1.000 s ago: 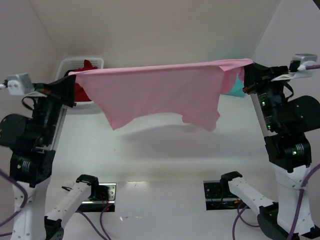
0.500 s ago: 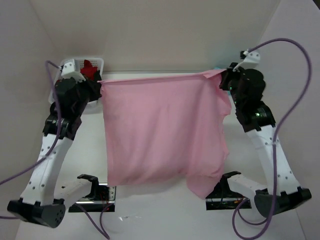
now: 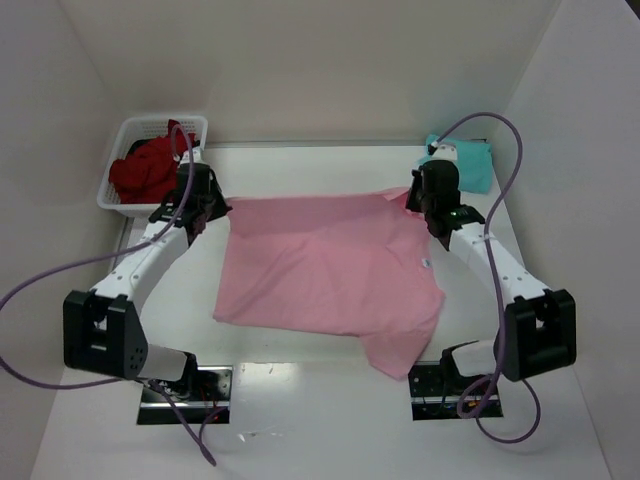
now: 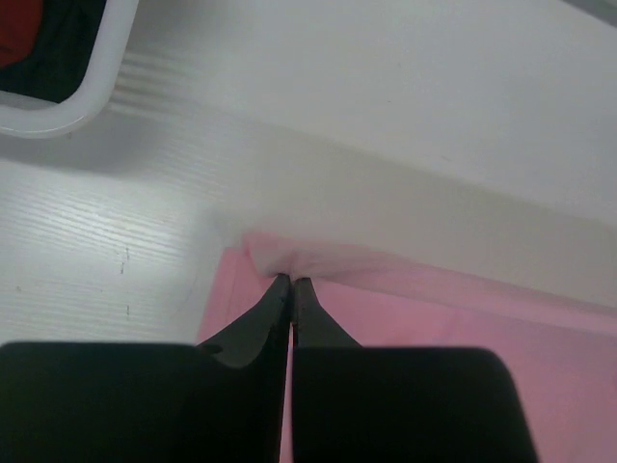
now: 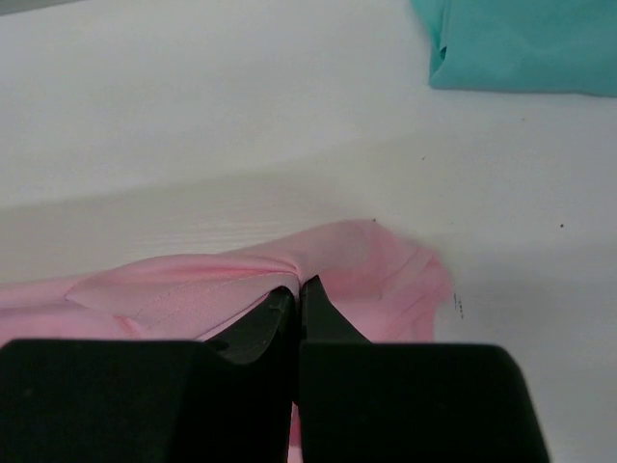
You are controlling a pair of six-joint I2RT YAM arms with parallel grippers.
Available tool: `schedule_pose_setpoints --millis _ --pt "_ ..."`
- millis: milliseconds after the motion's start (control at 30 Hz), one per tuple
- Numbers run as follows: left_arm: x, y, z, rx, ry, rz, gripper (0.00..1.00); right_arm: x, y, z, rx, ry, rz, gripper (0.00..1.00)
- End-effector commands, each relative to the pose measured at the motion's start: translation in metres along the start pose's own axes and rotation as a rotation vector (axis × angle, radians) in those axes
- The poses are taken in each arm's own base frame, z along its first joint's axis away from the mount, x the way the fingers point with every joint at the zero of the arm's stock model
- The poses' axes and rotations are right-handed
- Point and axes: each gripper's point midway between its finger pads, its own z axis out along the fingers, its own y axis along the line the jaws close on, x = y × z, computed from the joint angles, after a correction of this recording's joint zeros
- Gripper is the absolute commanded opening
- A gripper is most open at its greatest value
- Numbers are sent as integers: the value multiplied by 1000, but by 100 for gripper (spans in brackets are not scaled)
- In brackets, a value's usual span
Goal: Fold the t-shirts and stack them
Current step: Flatten out the tshirt
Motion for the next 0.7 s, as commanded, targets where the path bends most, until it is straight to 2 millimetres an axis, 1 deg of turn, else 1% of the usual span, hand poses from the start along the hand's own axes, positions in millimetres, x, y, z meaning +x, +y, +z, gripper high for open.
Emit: schedule_pose_setpoints --millis 0,33,67,133,200,233,300,333,367,400,433,500,567,600,667 --pt "-16 3 35 -44 -63 -29 0 -19 0 24 21 -103 58 0" --pt "-14 4 45 -57 -52 -23 0 -12 0 32 26 -87 54 0" --pt "-22 0 51 -57 -61 -24 0 -14 2 38 26 -85 53 0" --pt "-19 -2 67 -68 -40 -20 0 -15 6 49 22 -80 45 0" --pt "-25 -7 76 -59 -57 -24 0 -15 6 67 25 -65 31 0" --pt "-28 -9 81 -55 -66 -25 0 -22 10 72 17 -79 29 0" --pt "-25 -8 92 -63 -60 -24 0 -22 12 86 19 -73 15 0" --pt "-28 -10 97 -65 -65 -25 0 -29 15 89 15 -90 7 0" --pt "-32 -12 100 -63 -70 -26 0 -33 13 97 27 -94 7 0" --pt "-31 -10 106 -70 -65 -27 0 -31 10 103 39 -85 0 0" --pt "-32 -9 110 -73 -67 -29 0 -37 9 108 44 -88 -7 0" --pt "-42 -8 117 -67 -82 -41 0 -41 0 120 64 -86 -12 0" --pt "-45 -6 124 -65 -81 -47 0 -54 -8 126 76 -102 -28 0" --pt "-50 -3 128 -71 -88 -48 0 -53 -12 132 74 -91 -36 0" --pt "-59 -2 132 -74 -101 -51 0 -58 -10 141 44 -82 -71 0"
